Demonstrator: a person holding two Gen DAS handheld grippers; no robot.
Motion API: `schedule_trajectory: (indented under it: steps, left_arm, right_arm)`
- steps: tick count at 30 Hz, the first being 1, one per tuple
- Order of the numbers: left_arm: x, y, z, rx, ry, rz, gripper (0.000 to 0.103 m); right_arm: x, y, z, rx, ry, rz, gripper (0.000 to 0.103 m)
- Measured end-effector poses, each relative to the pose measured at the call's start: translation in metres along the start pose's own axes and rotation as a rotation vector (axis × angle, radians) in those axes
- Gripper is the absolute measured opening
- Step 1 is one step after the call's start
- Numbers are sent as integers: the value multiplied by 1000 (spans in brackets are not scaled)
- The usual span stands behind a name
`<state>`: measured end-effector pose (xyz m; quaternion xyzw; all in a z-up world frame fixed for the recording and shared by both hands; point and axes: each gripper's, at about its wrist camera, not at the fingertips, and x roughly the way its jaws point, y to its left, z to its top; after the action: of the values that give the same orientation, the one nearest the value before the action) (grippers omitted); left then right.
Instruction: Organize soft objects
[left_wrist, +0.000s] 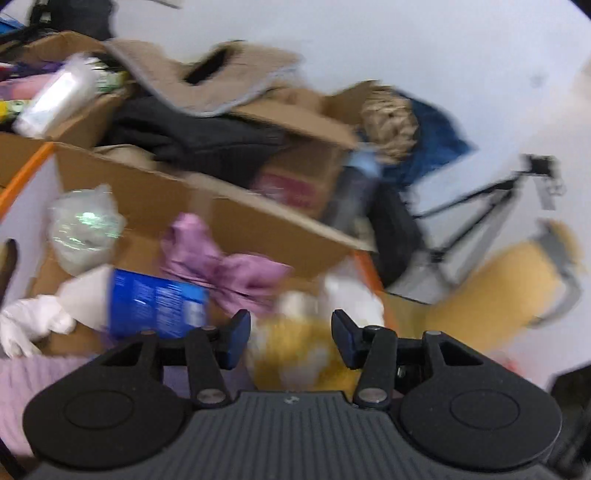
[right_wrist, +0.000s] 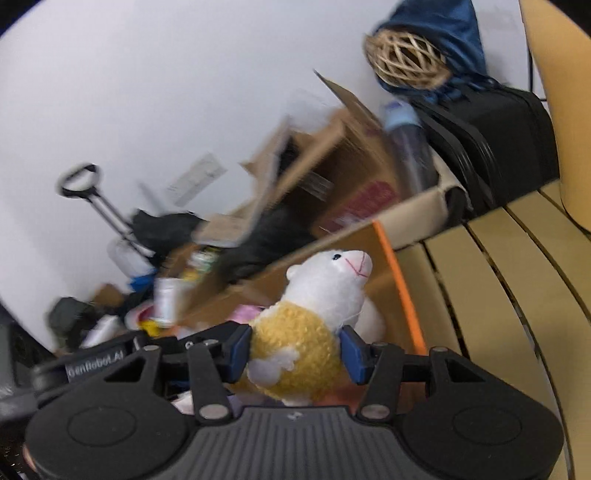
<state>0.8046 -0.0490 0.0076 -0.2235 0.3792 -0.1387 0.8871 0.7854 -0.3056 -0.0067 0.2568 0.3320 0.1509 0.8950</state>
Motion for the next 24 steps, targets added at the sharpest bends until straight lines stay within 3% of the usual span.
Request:
schedule_trajectory:
  steps: [3,7,11,12,15,19,24]
  left_arm:
    - [2,5,-5,39,-14,24,50]
    - [-5,13,-14,75,-28,43,51]
    - [-8,18,-17,93,-21,61,51]
    - [-12,18,-20,99,-18,71,51]
    - [-26,19,-27,125,-21,90,51]
    - [-62,11,-29,162,-53,94,51]
    - [-135,-12,-35,251,-136,133,54]
  right_arm:
    - [27,18,-7,-153,3,-140,51]
    - [34,45,-17,-371,-1,-222,51]
    - [45,43,-17,-444,-21,-236,52]
    - [47,40,-15,-445,-29,-223,57]
    - [52,30,-9,-436,37,-180,63]
    - [26,35,-6,-456,4,-214,62]
    - [-33,59,5,-489,-37,-168,63]
